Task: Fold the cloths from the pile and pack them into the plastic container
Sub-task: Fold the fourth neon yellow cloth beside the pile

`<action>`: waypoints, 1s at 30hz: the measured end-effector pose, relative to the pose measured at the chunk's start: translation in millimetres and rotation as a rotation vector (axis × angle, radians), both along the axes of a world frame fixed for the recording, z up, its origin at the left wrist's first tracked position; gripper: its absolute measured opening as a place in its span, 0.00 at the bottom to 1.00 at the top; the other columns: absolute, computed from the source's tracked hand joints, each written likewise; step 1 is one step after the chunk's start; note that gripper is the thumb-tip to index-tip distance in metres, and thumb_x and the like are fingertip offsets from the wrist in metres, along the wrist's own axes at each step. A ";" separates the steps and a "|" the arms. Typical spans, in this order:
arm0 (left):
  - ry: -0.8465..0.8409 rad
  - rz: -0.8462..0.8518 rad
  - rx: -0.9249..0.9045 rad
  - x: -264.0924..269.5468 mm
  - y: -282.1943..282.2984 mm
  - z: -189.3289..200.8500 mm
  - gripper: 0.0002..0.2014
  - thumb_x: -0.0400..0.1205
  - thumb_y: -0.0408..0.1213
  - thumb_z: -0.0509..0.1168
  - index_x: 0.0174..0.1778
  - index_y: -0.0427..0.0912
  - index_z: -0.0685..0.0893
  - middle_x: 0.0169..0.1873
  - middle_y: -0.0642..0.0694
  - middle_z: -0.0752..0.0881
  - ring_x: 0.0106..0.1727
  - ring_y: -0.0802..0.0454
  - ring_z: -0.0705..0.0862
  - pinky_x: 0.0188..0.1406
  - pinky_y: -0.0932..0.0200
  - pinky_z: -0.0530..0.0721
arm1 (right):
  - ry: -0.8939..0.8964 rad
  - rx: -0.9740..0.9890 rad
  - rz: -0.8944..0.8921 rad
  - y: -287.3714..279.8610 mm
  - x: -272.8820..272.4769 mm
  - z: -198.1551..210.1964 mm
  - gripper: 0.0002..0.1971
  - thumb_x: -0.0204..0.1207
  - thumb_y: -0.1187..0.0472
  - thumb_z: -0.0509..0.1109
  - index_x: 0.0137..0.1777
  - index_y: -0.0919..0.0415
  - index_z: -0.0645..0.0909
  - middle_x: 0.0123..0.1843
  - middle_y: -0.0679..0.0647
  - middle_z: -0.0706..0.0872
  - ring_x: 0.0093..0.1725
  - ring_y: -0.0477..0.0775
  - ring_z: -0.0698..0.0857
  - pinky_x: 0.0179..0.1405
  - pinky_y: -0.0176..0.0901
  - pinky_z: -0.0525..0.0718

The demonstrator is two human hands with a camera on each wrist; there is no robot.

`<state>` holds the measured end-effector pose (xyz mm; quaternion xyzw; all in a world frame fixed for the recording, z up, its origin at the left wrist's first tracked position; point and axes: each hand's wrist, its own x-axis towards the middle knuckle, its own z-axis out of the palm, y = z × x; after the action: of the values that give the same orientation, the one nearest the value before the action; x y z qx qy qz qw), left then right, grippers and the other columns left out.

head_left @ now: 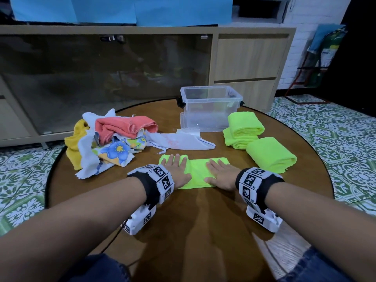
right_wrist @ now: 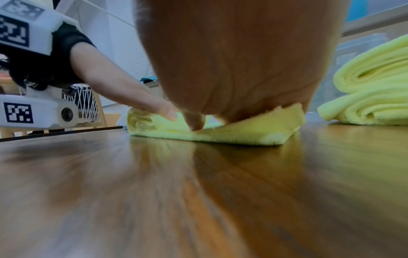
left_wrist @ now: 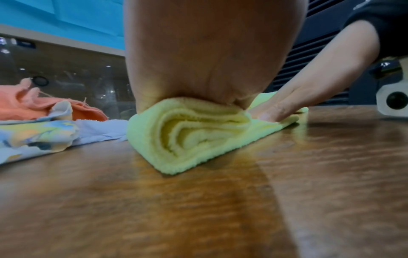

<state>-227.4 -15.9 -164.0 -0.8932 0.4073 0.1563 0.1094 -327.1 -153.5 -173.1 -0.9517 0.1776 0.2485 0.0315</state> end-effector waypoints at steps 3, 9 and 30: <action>-0.004 0.000 -0.021 -0.7 -2.0 -0.4 0.31 0.88 0.50 0.43 0.83 0.43 0.39 0.82 0.40 0.39 0.83 0.42 0.40 0.82 0.44 0.42 | -0.106 -0.035 0.035 9.3 4.6 4.9 0.31 0.87 0.47 0.41 0.83 0.61 0.37 0.84 0.56 0.36 0.84 0.57 0.40 0.83 0.51 0.44; -0.046 0.003 -0.016 -4.8 1.3 -6.1 0.30 0.88 0.51 0.39 0.83 0.42 0.39 0.82 0.40 0.38 0.83 0.43 0.38 0.82 0.44 0.40 | -0.054 0.008 0.078 24.1 27.5 -2.5 0.30 0.87 0.47 0.42 0.83 0.58 0.37 0.84 0.54 0.36 0.84 0.58 0.39 0.82 0.52 0.45; 0.270 0.369 -0.395 51.4 32.0 12.6 0.24 0.85 0.49 0.57 0.63 0.29 0.76 0.52 0.35 0.82 0.56 0.39 0.81 0.33 0.58 0.73 | -0.562 -0.020 0.085 28.8 33.3 44.9 0.16 0.81 0.63 0.56 0.62 0.63 0.82 0.65 0.60 0.81 0.64 0.60 0.78 0.60 0.46 0.75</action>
<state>-176.0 16.1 -151.4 -0.9272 0.2715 0.2087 -0.1519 -293.8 -124.7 -128.2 -0.9901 0.1244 -0.0257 0.0599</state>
